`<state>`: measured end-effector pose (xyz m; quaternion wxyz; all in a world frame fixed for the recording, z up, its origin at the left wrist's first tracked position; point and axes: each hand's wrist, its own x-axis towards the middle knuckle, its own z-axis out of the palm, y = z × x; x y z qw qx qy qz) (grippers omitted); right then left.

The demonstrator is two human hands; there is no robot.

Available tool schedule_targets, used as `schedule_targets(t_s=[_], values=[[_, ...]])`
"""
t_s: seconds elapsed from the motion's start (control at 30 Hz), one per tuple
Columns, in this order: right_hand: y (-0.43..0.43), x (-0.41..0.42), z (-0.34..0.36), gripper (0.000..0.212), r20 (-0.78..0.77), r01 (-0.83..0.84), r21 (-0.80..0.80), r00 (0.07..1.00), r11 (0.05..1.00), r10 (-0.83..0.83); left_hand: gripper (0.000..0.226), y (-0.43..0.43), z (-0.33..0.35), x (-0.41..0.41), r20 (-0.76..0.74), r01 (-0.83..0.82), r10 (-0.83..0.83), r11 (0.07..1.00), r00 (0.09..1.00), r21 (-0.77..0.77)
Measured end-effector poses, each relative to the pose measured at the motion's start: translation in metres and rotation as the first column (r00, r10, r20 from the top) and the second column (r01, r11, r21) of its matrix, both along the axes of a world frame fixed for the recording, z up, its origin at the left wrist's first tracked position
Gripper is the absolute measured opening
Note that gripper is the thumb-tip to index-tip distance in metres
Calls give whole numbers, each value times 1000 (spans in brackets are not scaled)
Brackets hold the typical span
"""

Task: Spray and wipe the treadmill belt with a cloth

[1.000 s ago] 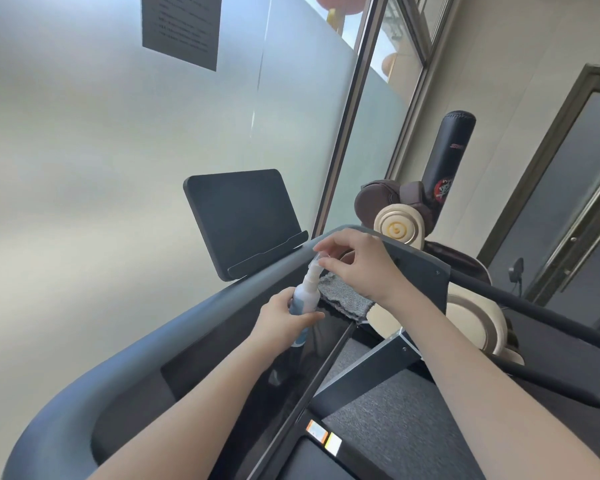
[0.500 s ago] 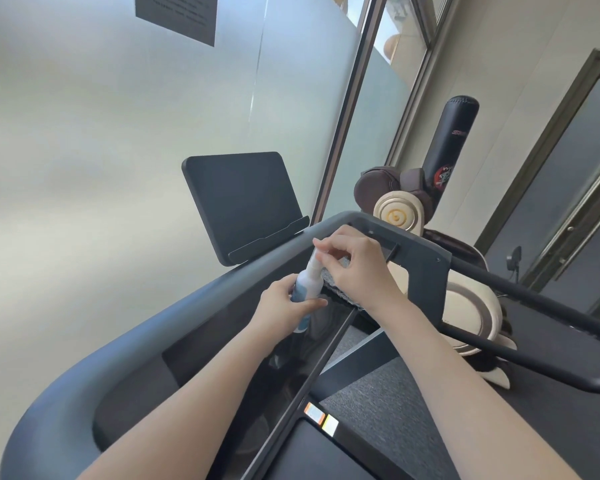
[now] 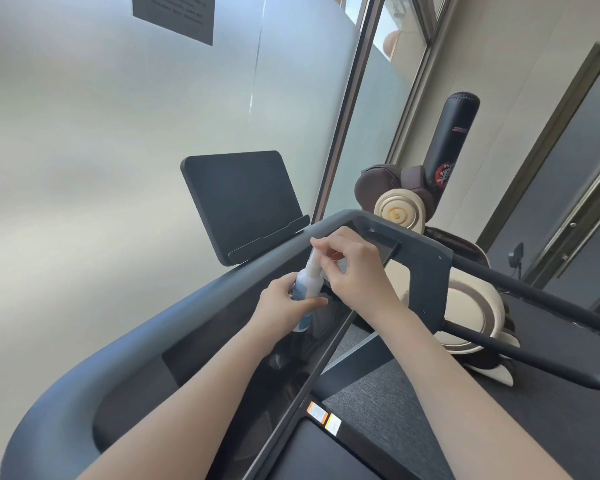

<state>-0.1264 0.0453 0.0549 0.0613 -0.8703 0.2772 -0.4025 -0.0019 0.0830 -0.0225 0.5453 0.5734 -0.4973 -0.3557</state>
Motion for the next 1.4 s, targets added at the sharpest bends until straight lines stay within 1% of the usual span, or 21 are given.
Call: schedule_targets(t_s=[0.07,0.2,0.23,0.3,0.47,0.67,0.9,1.0,1.07,1.13,1.27,1.3,1.4], values=[[-2,-2,5,23,-8,-4,59,1000,998,4,25,-2,2,0,0,0,0,1000,1000,5],[-7,-14,15,44,59,7,156,998,988,-17,26,-12,11,-1,-48,-23,23,1000,999,1],[-8,-19,16,47,84,20,169,996,985,-35,27,-17,14,-1,-50,-29,29,1000,998,2],[-9,-33,14,45,94,55,182,993,982,-73,30,-29,20,-3,-39,-34,35,999,999,13],[-12,-80,-10,36,7,177,245,983,953,-184,33,-58,25,-12,0,-39,39,998,999,40],[-5,-130,-41,28,-95,294,349,956,890,-279,34,-81,19,-17,19,-48,47,996,999,71],[8,-146,-55,29,-124,343,408,939,846,-321,36,-83,5,-14,4,-69,69,996,998,55],[12,-146,-59,31,-138,347,420,938,839,-318,37,-83,6,-17,53,-62,58,995,997,72],[14,-146,-62,31,-141,344,419,939,840,-313,45,-82,7,-17,82,-53,45,993,996,102],[17,-146,-61,31,-145,341,420,940,841,-309,59,-79,7,-17,93,-34,23,992,995,125],[23,-147,-58,32,-173,357,424,934,832,-313,86,-64,10,-15,107,-55,44,993,993,102],[25,-148,-58,32,-194,363,427,931,828,-308,89,-62,8,-14,118,-62,52,994,992,88],[34,-145,-52,36,-245,378,430,923,820,-297,90,-40,16,-10,252,-69,32,988,967,139]])
